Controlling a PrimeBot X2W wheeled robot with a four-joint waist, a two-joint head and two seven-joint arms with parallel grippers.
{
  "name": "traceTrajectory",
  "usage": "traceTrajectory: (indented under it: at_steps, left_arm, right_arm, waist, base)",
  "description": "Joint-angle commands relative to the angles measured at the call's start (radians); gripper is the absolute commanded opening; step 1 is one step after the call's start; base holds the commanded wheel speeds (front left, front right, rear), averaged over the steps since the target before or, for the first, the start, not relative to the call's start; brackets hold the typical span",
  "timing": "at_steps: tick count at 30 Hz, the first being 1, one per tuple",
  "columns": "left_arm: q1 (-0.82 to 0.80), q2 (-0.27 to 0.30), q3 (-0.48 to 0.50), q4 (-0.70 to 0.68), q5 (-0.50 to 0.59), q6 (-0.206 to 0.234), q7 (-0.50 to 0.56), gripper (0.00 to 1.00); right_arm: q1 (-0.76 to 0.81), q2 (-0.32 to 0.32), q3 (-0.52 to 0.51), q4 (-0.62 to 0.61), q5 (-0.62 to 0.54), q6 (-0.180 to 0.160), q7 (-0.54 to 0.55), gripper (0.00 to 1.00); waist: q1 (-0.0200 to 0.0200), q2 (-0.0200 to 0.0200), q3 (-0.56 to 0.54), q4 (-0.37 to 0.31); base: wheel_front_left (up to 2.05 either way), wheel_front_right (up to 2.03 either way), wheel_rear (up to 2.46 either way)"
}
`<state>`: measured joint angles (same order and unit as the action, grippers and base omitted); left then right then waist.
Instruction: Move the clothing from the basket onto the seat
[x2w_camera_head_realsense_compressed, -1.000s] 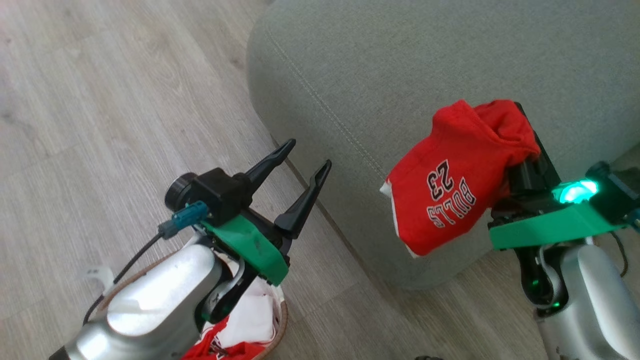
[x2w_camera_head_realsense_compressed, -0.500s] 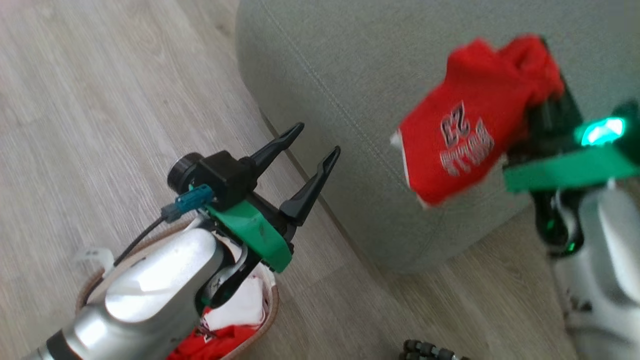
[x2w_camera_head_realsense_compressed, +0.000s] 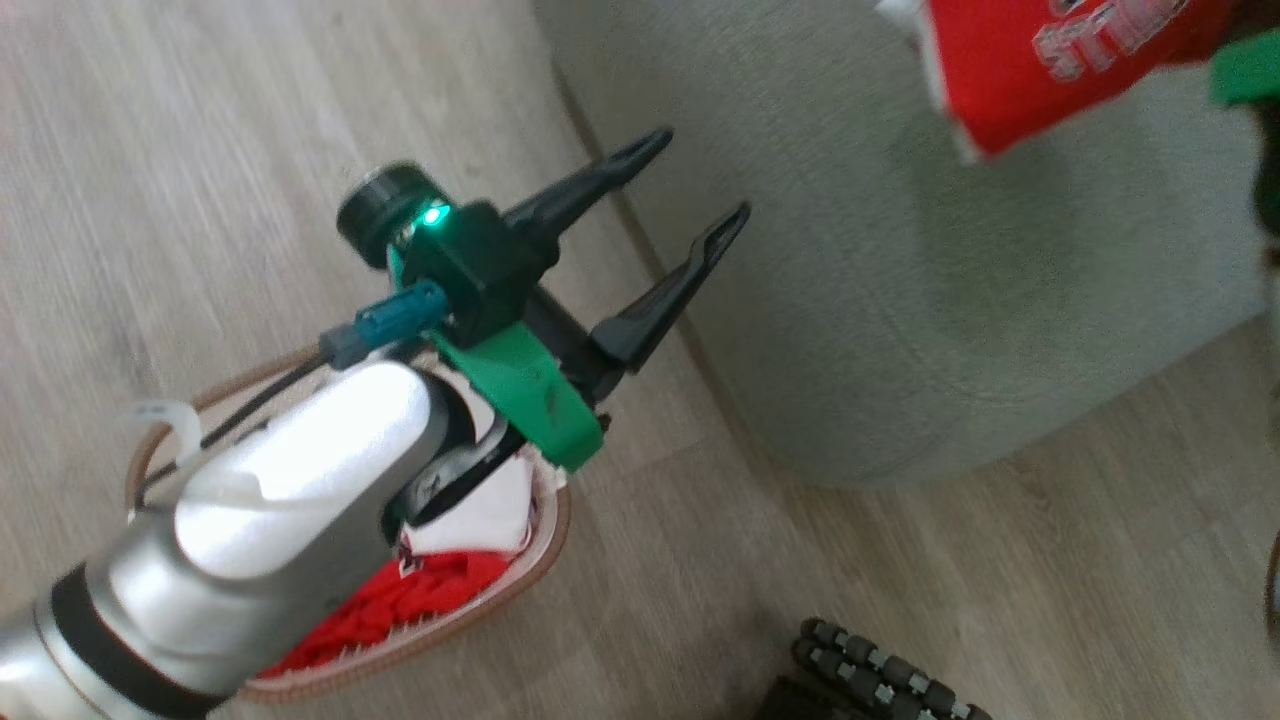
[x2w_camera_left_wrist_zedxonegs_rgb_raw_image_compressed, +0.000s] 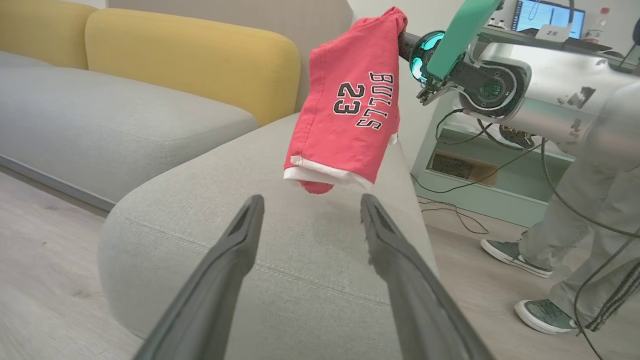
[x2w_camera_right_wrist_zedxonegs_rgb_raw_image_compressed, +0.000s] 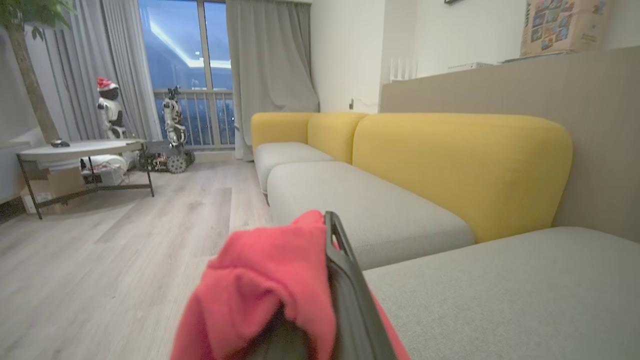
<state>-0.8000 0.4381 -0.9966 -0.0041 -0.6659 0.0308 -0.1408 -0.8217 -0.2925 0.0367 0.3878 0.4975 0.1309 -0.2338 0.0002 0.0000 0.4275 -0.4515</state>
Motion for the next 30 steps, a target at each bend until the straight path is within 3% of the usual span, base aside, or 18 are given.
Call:
traceTrajectory:
  at_steps: [1, 12, 22, 30]
  left_arm:
    - [-0.070, 0.014, 0.032, -0.041, 0.014, -0.009, 0.010, 1.00]
    - [-0.188, -0.033, 0.007, -0.042, 0.052, -0.055, 0.036, 1.00]
    - [-0.203, -0.038, 0.006, -0.017, 0.055, -0.066, 0.013, 1.00]
    - [-0.194, -0.046, 0.008, -0.001, 0.043, -0.067, -0.011, 1.00]
  right_arm:
    - [-0.051, -0.031, -0.006, 0.007, 0.008, 0.000, -0.011, 0.00]
    - [-0.215, -0.178, -0.034, 0.255, 0.006, 0.000, -0.008, 0.00]
    - [-0.269, -0.217, 0.035, 0.492, -0.020, 0.000, 0.166, 0.00]
    - [-0.274, -0.216, 0.101, 0.554, 0.025, 0.000, 0.275, 0.00]
  waist:
    - [-0.0002, 0.0000, 0.073, 0.055]
    - [-0.0002, 0.0000, 0.225, 0.148]
    - [-0.0002, 0.0000, 0.257, 0.193]
    - [-0.0002, 0.0000, 0.237, 0.207]
  base:
    - [0.00, 0.00, 0.00]
    - [0.00, 0.00, 0.00]
    - [0.00, 0.00, 0.00]
    - [0.00, 0.00, 0.00]
